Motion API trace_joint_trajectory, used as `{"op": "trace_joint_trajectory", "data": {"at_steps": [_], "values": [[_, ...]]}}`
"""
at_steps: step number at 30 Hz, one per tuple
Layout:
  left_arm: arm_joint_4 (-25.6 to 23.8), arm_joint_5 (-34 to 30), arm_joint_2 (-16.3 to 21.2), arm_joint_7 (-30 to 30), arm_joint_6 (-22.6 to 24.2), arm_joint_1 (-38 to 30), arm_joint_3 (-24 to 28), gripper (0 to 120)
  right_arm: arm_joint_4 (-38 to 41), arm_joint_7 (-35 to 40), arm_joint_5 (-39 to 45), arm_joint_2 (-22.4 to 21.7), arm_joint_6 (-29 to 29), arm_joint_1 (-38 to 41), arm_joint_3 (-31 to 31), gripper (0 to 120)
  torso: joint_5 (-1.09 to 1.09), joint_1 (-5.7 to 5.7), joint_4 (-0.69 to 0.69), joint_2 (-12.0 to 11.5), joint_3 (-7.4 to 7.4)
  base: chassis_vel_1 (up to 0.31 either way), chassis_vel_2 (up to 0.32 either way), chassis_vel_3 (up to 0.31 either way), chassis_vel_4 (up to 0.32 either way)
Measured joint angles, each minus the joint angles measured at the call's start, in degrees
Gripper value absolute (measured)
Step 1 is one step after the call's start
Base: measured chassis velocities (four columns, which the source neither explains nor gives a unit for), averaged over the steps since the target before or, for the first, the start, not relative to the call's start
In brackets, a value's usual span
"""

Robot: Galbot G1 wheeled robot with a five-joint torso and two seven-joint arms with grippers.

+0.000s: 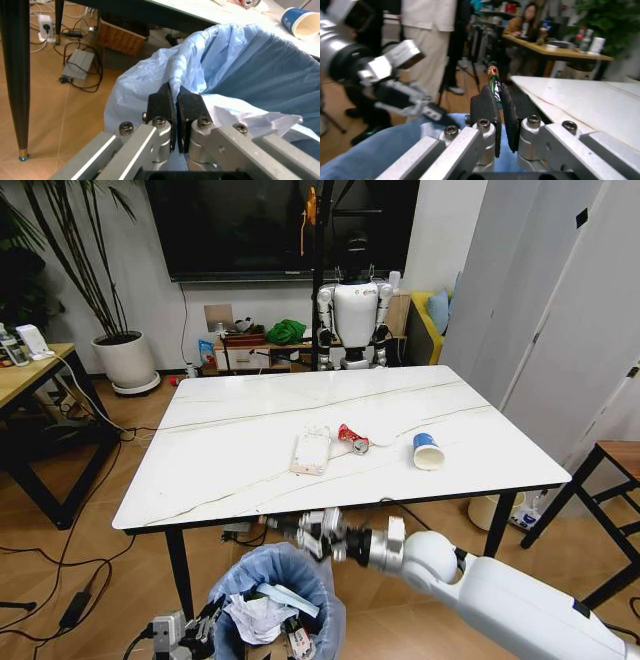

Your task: Pick up the trash bin and place the trash from the table into it.

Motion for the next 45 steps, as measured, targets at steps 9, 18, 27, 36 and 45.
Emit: {"op": "trace_joint_trajectory", "data": {"at_steps": [9, 18, 27, 36, 45], "values": [[0.0, -0.6, -0.2, -0.3, 0.3, -0.5, -0.2, 0, -1.5, -6.8, -3.4, 0.2, 2.7, 0.0, 0.0, 1, 0.01, 0.0, 0.01, 0.0, 0.0, 0.0, 0.0, 0.0, 0.0], [0.0, -0.9, -0.3, -0.5, 0.4, -0.9, -0.4, 0, -3.6, -9.6, -7.0, 0.0, 3.5, -0.1, -0.2, 25, 0.01, 0.0, 0.0, 0.0, 0.0, 0.0, 0.0, 0.0, 0.0], [-0.9, -1.4, 0.2, -1.3, 0.6, -0.5, -0.4, 0, -5.4, -5.9, -3.3, 0.5, 1.7, -0.4, 4.7, 55, 0.0, 0.0, 0.01, 0.0, 0.0, 0.0, 0.0, 0.0, 0.0], [-2.7, -0.7, 1.4, -1.5, 0.3, 1.1, -0.3, 0, -7.1, 9.0, 7.0, 0.0, -2.9, -4.4, 16.1, 89, 0.01, 0.0, 0.01, 0.0, 0.0, 0.0, 0.0, 0.0, 0.0], [-4.2, -1.1, 3.1, -2.1, -0.3, 3.1, -1.9, 0, -7.4, 22.8, 6.9, -2.1, -4.3, -11.4, 27.3, 100, 0.01, 0.0, 0.0, 0.0, 0.0, 0.0, 0.0, 0.0, 0.0]]}}
